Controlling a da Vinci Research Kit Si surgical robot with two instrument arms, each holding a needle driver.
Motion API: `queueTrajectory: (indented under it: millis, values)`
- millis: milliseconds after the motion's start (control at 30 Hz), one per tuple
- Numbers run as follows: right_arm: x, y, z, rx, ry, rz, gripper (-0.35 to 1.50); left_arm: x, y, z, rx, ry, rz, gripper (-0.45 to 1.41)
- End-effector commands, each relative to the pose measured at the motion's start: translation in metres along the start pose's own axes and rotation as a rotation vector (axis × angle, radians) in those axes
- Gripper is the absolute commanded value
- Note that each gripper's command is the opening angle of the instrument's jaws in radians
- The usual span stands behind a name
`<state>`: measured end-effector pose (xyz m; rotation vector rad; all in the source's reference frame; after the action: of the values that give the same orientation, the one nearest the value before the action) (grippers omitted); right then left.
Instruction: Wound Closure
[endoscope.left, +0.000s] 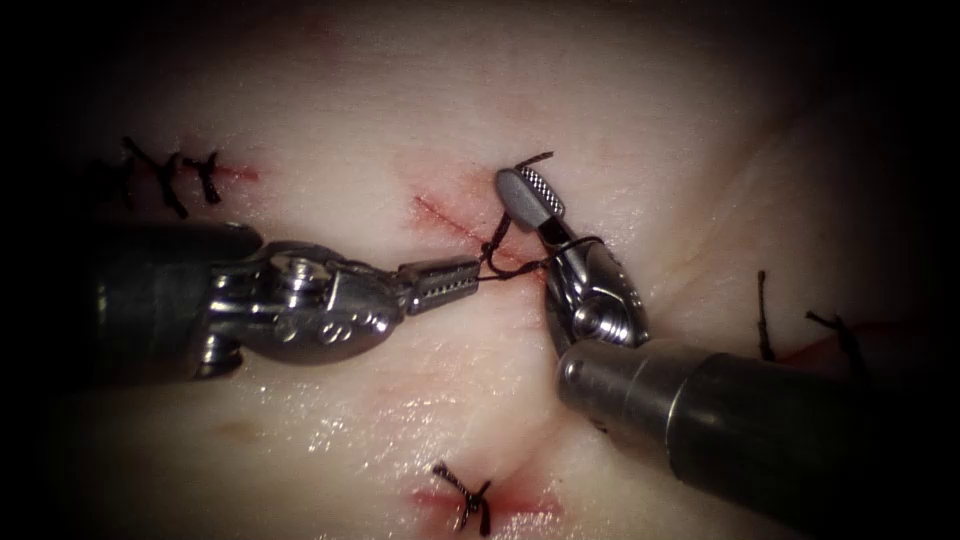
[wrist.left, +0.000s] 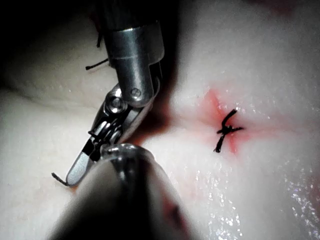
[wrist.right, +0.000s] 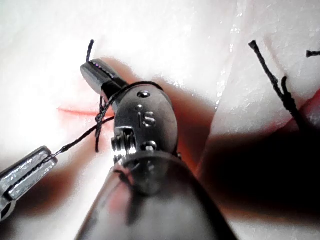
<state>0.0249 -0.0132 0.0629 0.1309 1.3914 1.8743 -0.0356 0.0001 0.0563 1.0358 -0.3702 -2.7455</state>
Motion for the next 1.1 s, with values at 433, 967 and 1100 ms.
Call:
queueTrajectory:
  millis: [433, 967, 1100]
  values:
    - [-0.0014, -0.0008, -0.0004, -0.017, -0.021, -0.057, -0.35, -0.0013, 0.0004, 0.0006, -0.002, 0.015, -0.021, -0.45]
    - [-0.003, -0.0075, -0.0048, 0.045, 0.018, -0.327, -0.35, -0.0095, -0.0078, -0.0006, 0.011, -0.092, -0.13, -0.45]
    - [-0.0039, -0.0072, -0.0049, 0.042, 0.017, -0.345, -0.35, -0.0107, -0.0111, 0.0011, 0.02, -0.108, -0.17, -0.45]
